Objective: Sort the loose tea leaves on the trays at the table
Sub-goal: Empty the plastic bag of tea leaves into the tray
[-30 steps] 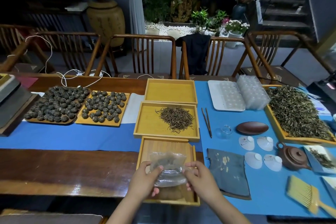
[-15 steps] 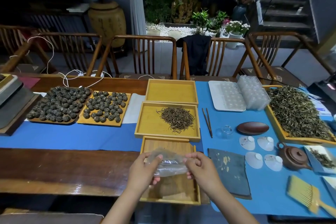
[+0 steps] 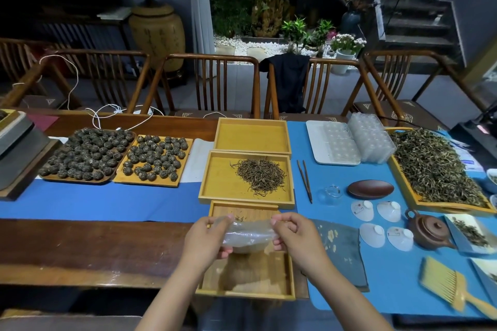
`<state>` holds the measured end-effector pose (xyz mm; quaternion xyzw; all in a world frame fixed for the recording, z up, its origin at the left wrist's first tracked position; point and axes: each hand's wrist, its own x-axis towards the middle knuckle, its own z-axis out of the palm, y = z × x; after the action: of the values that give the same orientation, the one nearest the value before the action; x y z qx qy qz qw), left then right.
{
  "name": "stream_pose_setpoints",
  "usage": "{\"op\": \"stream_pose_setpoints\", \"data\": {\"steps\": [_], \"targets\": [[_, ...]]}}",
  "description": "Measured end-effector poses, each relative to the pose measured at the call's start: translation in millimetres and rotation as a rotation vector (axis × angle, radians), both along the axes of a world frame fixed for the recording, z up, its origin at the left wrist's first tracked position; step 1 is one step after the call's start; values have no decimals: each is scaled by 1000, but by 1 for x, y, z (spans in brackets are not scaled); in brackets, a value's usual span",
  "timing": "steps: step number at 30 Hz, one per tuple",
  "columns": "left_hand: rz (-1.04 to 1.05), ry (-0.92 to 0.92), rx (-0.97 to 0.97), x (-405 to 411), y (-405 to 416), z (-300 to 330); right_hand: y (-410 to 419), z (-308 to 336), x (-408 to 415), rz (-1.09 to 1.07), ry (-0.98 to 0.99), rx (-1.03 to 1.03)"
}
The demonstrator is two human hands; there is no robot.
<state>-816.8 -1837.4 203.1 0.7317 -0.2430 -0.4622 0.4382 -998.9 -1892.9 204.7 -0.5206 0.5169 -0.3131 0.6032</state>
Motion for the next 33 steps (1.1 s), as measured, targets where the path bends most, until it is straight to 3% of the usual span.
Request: {"op": "stream_pose_setpoints", "data": {"steps": [9, 33], "targets": [[-7, 61, 72, 7, -8, 13, -4, 20, 3, -50, -43, 17], [-26, 78, -37, 2, -17, 34, -11, 34, -9, -27, -54, -51]]}}
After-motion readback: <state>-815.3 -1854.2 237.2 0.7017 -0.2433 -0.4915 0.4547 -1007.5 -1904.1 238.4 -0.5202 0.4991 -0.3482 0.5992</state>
